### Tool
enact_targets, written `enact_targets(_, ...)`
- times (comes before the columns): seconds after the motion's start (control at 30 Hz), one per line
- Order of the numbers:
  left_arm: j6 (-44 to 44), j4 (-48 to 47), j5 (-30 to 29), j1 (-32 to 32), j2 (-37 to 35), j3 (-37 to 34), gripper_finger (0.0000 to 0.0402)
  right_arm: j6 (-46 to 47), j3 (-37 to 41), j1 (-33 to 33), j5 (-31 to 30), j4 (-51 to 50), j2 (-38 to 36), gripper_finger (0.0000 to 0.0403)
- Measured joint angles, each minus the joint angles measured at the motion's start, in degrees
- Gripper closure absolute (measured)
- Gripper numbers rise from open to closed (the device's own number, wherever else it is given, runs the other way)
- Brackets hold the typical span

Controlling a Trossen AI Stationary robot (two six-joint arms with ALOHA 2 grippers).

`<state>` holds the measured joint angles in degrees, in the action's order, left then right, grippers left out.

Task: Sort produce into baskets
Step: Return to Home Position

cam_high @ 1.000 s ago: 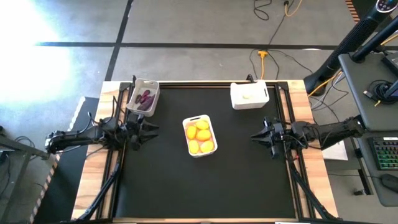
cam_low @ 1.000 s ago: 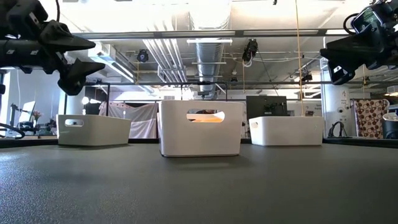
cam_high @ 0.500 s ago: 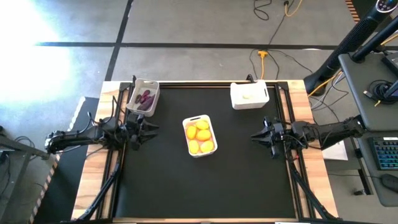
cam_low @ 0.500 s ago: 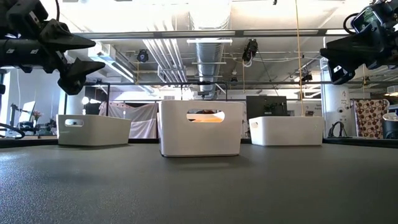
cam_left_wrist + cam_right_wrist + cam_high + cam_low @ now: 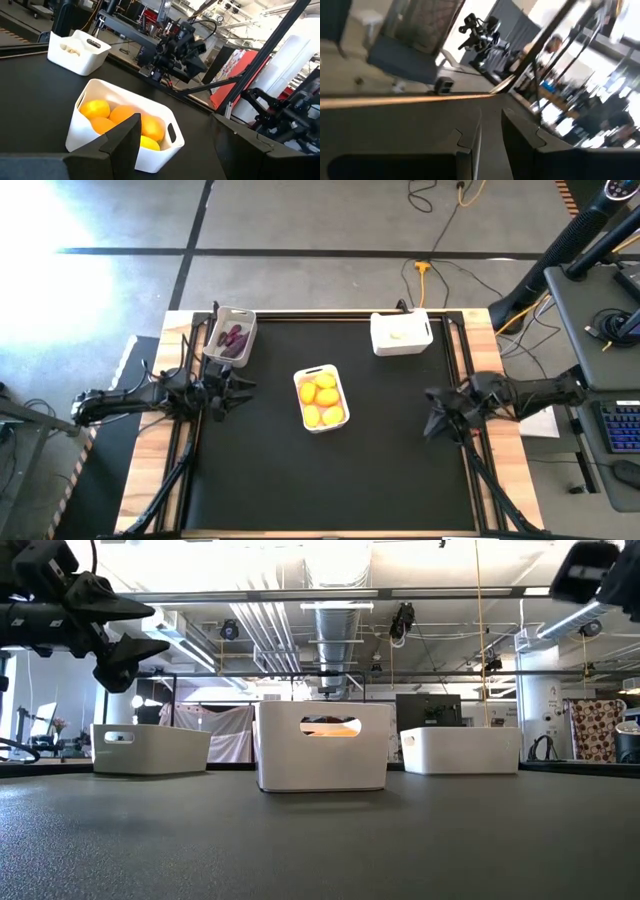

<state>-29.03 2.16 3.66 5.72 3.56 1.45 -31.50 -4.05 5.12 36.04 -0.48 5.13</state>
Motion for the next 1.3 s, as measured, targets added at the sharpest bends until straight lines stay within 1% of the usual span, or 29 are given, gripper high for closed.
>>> enact_targets(0.1,-0.01,-0.16,0.0,0.0,0.22,0.0,0.0184,-10.02,-0.63,-0.57,-0.09,-0.01,0.26,0.0335)
enact_targets(0.17,-0.01,0.14,0.0,0.0,0.51,0.0,0.0184,-14.67,-0.9,-0.55,-0.16,-0.14,0.27,0.0335)
enact_targets(0.3,-0.01,0.12,0.0,0.0,0.76,0.0,0.0184,-16.85,-1.32,-0.55,-0.16,0.06,0.17,0.0335)
enact_targets(0.47,-0.01,-0.02,-0.04,0.01,1.13,-0.02,0.0184,-13.08,-1.32,-0.55,-0.17,-0.06,0.21,0.0335)
enact_targets(0.8,-0.01,-0.02,-0.13,0.01,1.68,-0.02,0.0184,2.24,-1.32,-0.55,-0.1,-0.09,0.21,0.0335)
enact_targets(1.03,-0.01,-0.03,-0.13,0.01,1.68,-0.04,0.0184,10.9,-1.32,-0.55,-0.6,-0.53,0.17,0.0335)
enact_targets(1.1,-0.01,-0.03,-0.13,0.0,1.68,-0.04,0.0184,11.09,-1.32,-0.55,-1.62,-0.53,0.07,0.0335)
enact_targets(1.2,-0.01,-0.03,-0.12,0.02,1.68,-0.04,0.0184,6.76,-1.32,-0.55,-2.11,-0.66,0.04,0.0335)
enact_targets(1.3,-0.01,-0.02,-0.11,0.01,1.68,-0.07,0.0184,4.42,-1.32,-0.55,-5.25,-0.72,-0.19,0.0335)
